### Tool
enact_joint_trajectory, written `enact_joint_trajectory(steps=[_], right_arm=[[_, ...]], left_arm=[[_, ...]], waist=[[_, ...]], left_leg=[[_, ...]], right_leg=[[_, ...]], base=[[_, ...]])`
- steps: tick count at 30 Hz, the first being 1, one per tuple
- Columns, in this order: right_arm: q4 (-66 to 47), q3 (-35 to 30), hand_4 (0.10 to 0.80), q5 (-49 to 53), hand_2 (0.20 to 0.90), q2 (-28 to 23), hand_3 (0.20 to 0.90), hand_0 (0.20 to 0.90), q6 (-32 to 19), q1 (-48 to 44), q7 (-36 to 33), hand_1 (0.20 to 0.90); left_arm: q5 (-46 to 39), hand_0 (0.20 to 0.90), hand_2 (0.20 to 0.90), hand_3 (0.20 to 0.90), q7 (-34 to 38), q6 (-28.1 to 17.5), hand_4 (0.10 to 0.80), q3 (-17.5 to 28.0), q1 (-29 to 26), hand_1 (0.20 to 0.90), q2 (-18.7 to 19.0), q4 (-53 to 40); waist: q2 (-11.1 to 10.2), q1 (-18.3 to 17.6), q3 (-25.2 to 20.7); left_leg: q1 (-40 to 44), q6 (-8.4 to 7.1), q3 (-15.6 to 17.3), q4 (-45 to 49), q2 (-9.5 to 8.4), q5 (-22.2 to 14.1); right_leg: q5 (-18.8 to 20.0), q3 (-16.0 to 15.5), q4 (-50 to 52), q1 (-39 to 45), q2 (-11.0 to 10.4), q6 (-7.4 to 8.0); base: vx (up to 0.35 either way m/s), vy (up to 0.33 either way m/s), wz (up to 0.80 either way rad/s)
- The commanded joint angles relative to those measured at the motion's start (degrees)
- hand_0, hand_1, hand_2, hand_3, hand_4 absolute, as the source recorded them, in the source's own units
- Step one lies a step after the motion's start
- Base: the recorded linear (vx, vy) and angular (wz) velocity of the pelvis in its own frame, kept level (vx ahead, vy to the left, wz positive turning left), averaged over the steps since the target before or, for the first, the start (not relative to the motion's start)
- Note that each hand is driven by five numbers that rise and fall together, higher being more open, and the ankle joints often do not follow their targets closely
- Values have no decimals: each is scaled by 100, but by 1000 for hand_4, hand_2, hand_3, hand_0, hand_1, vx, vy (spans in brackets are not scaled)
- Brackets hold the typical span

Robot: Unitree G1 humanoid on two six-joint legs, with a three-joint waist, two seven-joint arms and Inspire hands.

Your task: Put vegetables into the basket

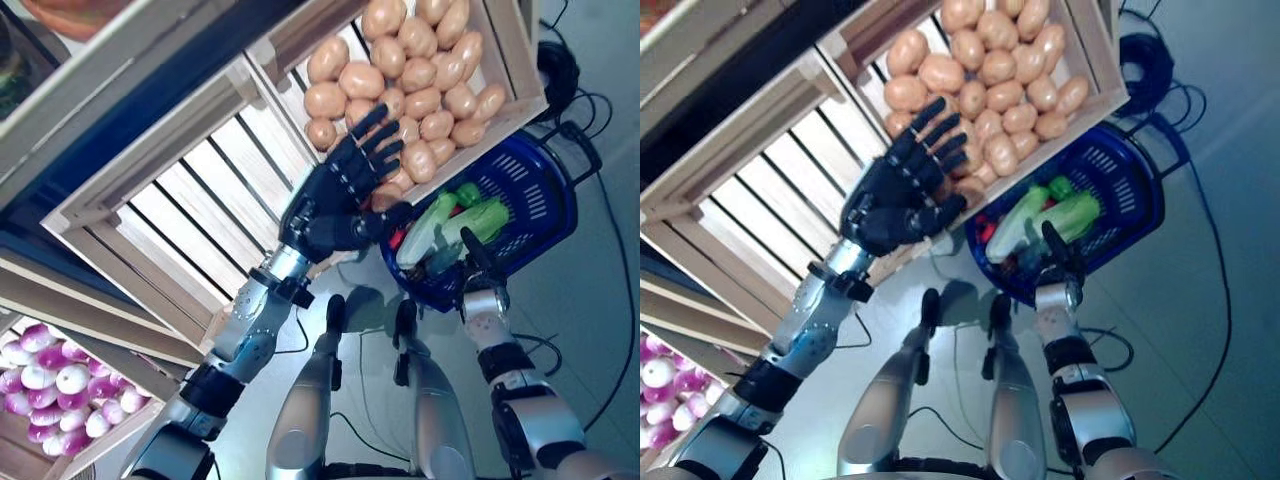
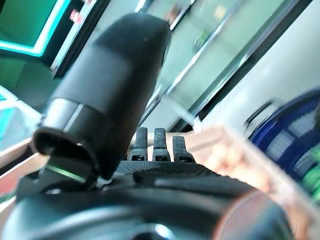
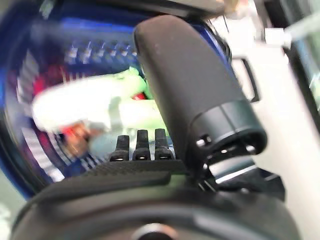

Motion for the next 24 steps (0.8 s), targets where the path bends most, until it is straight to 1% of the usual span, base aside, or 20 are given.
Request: enact_joint_trajectory(steps=[1,2,3,4,5,6,7,8,9,10,11,12,13,15,17,19,21,24], right_arm=[[-633,311,800,-1687,900,-475,900,900,-62,1159,313,900],[-654,329,800,-1766,900,-477,900,900,-51,1251,368,900],[-722,408,800,-2108,900,-492,900,900,30,1506,561,900],[-752,567,800,-2612,900,-563,900,900,138,1779,854,900],[-759,675,800,-2805,900,-633,900,900,200,1951,1076,900],[-725,735,800,-2889,900,-662,900,900,332,2068,1388,900],[-682,798,800,-3061,900,-678,900,900,430,2159,1645,900],[-612,851,800,-3242,900,-693,900,900,574,2288,1877,900],[-561,904,800,-3384,900,-685,900,900,690,2381,2052,900],[-389,978,800,-3641,900,-709,900,900,813,2467,2367,900],[-326,1029,800,-3704,900,-714,900,900,849,2490,2433,900],[-139,1179,800,-3828,900,-723,900,900,996,2570,2650,900],[19,1236,800,-3949,900,-740,900,900,1073,2642,2859,900],[347,1318,800,-4032,900,-713,900,900,1121,2698,2981,900],[830,1295,800,-4073,900,-614,900,900,1147,2742,3019,900],[1311,1189,800,-4254,900,-428,900,900,1308,2845,2902,900],[1701,1125,800,-4525,900,-303,900,900,1348,2921,2798,900],[2089,1036,800,-4722,900,-189,900,900,1282,2961,2780,900]], left_arm=[[531,900,900,900,-1052,393,800,-245,715,900,-132,-331],[569,900,900,900,-1042,411,800,-262,777,900,-122,-309],[629,900,900,900,-1030,541,800,-304,941,900,-83,-191],[1011,900,900,900,-1182,607,800,-287,1160,900,-51,151],[1518,900,900,900,-1150,360,800,-318,1254,900,49,454],[1714,900,900,900,-1161,328,800,-411,1309,900,137,696],[1504,900,900,900,-1127,504,800,-422,1381,900,139,936],[1413,900,900,900,-1254,702,800,-306,1490,900,55,1318],[1539,900,900,900,-1388,804,800,-251,1563,900,-11,1582],[2117,900,900,900,-1400,681,800,-272,1621,900,-14,1912],[2266,900,900,900,-1373,605,800,-341,1626,900,14,2043],[2567,900,900,900,-1356,476,800,-502,1673,900,39,2474],[2905,900,900,900,-1269,409,800,-489,1715,900,-14,2818],[3293,900,900,900,-1196,301,800,-549,1667,900,-35,3336],[3727,900,900,900,-898,131,800,-590,1624,900,-165,3979],[4312,900,900,900,-379,128,800,-503,1631,900,-385,4735],[4465,900,900,900,-115,202,800,-411,1640,900,-572,5404],[4709,900,900,900,299,140,800,-190,1717,900,-754,6178]], waist=[[-15,-141,-1247],[-23,-150,-1288],[-56,-187,-1443],[-94,-240,-1649],[-107,-274,-1791],[-115,-298,-1912],[-122,-313,-1991],[-136,-323,-2074],[-147,-327,-2136],[-170,-325,-2214],[-179,-325,-2245],[-209,-323,-2349],[-218,-322,-2413],[-228,-333,-2497],[-234,-370,-2568],[-243,-426,-2629],[-244,-482,-2651],[-223,-499,-2687]], left_leg=[[295,-197,156,-413,88,-62],[353,-198,165,-456,96,-55],[523,-203,188,-609,121,-27],[705,-220,237,-757,174,-13],[789,-236,241,-810,211,-14],[850,-250,229,-822,235,-24],[904,-258,232,-805,242,-42],[994,-257,249,-775,247,-86],[1068,-252,257,-756,252,-123],[1132,-255,284,-716,263,-165],[1150,-257,286,-701,265,-174],[1203,-263,285,-642,276,-210],[1272,-269,281,-628,287,-234],[1402,-269,274,-615,300,-276],[1552,-269,300,-615,322,-319],[1719,-268,341,-603,347,-380],[1849,-275,376,-596,365,-424],[2011,-273,396,-637,378,-463]], right_leg=[[278,-4,-639,756,55,31],[287,8,-687,814,57,37],[321,39,-849,985,57,69],[354,63,-1021,1180,53,111],[367,76,-1095,1274,59,133],[367,87,-1136,1346,63,147],[354,92,-1147,1402,59,151],[318,72,-1135,1478,46,154],[283,48,-1111,1536,43,148],[239,6,-1076,1598,31,145],[227,-4,-1063,1618,26,147],[189,-28,-1025,1686,9,152],[149,-47,-1012,1763,2,156],[98,-62,-985,1878,-1,162],[58,-49,-980,2009,8,153],[29,-23,-1004,2162,5,155],[13,15,-1030,2282,-4,159],[-10,32,-1073,2415,-10,162]], base=[[252,22,-23],[286,8,-21],[216,-4,-17],[253,-10,-21],[223,-9,-24],[170,-3,-23],[163,2,-14],[155,-4,-2],[165,-23,-4],[127,-27,-7],[159,-29,-5],[163,-9,2],[174,-3,5],[136,9,6],[131,24,8],[122,40,2],[105,44,-4],[76,41,-10]])
